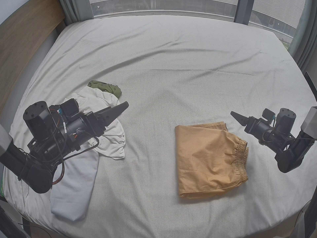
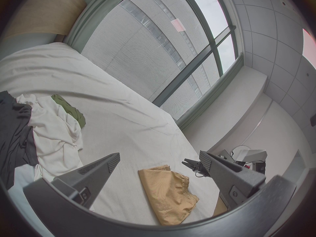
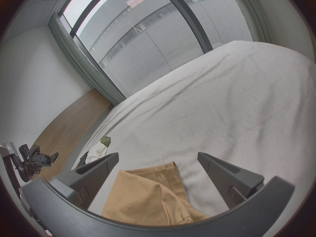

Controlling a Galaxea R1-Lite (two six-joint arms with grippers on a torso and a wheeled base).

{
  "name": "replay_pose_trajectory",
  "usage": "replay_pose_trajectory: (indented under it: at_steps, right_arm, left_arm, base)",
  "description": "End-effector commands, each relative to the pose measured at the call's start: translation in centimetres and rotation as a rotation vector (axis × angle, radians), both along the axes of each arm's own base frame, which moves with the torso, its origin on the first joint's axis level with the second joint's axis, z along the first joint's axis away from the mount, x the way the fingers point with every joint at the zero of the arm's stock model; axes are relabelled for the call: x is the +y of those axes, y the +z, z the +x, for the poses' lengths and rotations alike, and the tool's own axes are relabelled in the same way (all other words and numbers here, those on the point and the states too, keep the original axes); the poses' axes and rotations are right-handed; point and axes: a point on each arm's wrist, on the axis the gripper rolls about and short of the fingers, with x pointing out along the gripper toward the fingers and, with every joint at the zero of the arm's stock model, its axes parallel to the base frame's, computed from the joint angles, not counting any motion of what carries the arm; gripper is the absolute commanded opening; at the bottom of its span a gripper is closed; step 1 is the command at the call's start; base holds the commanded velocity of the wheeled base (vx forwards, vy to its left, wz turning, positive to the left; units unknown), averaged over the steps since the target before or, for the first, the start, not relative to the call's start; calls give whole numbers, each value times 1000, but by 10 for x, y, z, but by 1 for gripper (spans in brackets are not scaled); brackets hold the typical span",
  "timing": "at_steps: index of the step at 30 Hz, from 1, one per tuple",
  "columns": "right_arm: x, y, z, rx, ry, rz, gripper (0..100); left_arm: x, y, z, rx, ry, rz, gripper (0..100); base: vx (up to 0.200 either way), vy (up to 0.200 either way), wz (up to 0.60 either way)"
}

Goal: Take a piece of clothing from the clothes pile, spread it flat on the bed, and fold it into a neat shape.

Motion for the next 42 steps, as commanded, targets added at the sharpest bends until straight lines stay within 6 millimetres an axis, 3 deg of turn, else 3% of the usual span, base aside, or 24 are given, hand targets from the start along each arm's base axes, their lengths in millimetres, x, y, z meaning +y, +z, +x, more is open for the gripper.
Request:
replay_pose_trajectory:
  at_steps: [1, 7, 14, 33, 42]
  right_arm:
    - [-1, -4, -4, 37, -1, -5, 100]
    - [-3, -11, -9, 65, -2, -31, 100]
    - [-9, -18, -15, 99, -15, -54, 100]
    - [-13, -23, -53, 345, 3, -135, 100]
    - [-15, -41, -71, 455, 42, -226, 100]
  left_arm:
    - [1, -17, 0, 50, 3, 18, 100]
    - [-2, -37, 9, 64, 2, 24, 100]
    - [-9, -47, 27, 55, -14, 22, 100]
    - [-4, -65, 8, 133, -18, 50, 100]
    - [-2, -72, 8, 151, -12, 63, 100]
  base:
    - [0, 0, 0]
    - [0, 0, 0]
    - [0, 0, 0]
    - [0, 0, 0]
    - [0, 0, 0]
